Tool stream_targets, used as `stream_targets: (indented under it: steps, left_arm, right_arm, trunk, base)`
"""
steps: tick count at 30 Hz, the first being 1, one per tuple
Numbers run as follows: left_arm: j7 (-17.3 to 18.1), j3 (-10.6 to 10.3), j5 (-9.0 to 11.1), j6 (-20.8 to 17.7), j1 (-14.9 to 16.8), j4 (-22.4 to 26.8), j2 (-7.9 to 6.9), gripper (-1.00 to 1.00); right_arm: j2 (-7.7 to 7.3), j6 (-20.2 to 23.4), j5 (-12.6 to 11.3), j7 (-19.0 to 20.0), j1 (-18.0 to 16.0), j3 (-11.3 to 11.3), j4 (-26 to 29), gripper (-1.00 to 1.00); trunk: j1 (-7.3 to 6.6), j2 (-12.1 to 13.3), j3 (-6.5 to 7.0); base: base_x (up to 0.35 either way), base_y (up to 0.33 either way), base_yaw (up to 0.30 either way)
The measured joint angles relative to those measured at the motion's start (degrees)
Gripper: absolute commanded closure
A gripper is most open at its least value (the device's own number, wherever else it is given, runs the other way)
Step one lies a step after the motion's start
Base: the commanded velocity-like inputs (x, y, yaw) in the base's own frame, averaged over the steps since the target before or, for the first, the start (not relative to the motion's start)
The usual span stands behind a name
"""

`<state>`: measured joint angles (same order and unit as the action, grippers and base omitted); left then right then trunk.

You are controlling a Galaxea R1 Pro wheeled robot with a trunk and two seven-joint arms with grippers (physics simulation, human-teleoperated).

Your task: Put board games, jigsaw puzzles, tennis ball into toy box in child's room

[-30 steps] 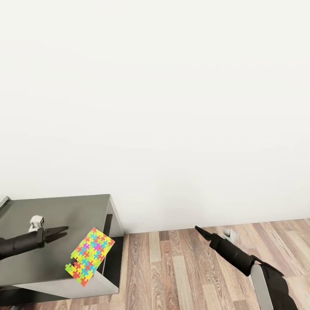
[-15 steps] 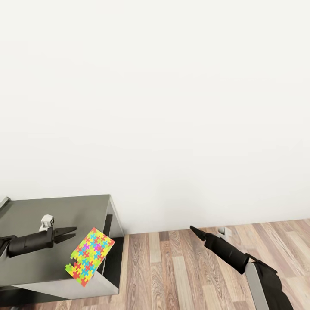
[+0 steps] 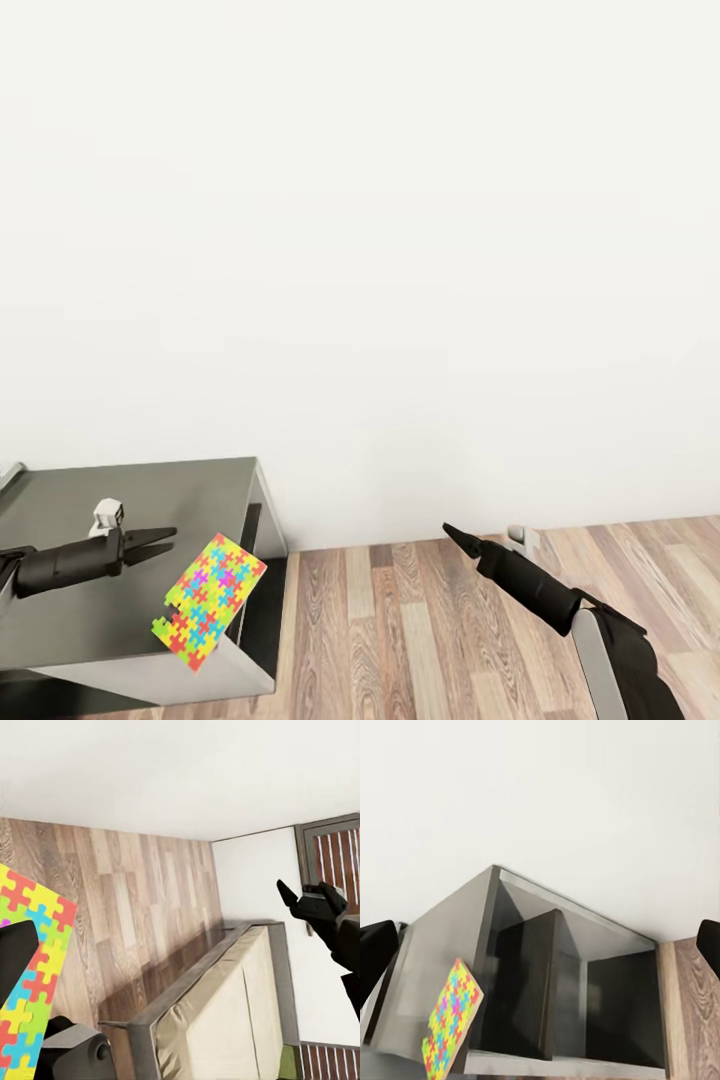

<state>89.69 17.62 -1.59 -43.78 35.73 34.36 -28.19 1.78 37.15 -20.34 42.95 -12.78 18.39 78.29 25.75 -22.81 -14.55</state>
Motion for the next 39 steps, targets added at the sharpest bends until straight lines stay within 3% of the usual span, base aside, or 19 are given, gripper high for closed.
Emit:
stream_targets:
  steps: [14,39]
  left_arm:
    - [0.0,0.07,0.01,0.0,0.0,0.0,-0.5,-1.0]
    - [0.01,0.01,0.24,0.0,0.0,0.0,-0.46,-1.0]
  right_arm:
    - [0.01,-0.02,0.36,-0.12,0.0,-0.15,0.0,-1.0]
    - [-0.04,-0.09,0.47,0.06,0.0,-0.07,-0.08,-1.0]
  trunk:
    - [0.01,0.01,1.32]
    - [0.0,0.01,3.69]
  base:
    - [-0.189,0.0,0.0]
    - [-0.01,0.0,0.0]
